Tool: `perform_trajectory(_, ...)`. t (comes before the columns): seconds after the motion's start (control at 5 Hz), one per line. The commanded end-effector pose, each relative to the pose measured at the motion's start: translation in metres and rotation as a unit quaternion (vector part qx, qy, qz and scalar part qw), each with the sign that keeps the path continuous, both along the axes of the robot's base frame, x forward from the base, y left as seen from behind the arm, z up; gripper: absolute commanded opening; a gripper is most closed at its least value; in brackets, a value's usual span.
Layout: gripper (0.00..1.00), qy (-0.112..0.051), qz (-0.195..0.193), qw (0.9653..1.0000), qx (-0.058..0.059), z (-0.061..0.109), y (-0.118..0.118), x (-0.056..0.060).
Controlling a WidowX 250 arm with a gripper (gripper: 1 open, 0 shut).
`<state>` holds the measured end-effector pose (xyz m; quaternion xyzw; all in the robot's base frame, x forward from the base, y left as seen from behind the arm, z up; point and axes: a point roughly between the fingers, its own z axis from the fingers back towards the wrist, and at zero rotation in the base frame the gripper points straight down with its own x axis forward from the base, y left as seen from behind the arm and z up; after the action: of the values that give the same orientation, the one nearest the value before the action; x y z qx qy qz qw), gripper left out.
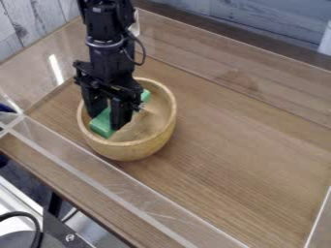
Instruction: Put the green block in the brown bowl
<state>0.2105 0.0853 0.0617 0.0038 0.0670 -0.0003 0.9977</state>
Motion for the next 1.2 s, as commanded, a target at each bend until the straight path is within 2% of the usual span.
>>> perform_trajectory(0.0,0.0,-0.02,-0.004,0.9998,0.007,0.0096,0.0019,0.012)
perform_trajectory(1.0,0.0,-0.014,-0.006,0.9999,0.002,0.0102,-0.0015,0.018)
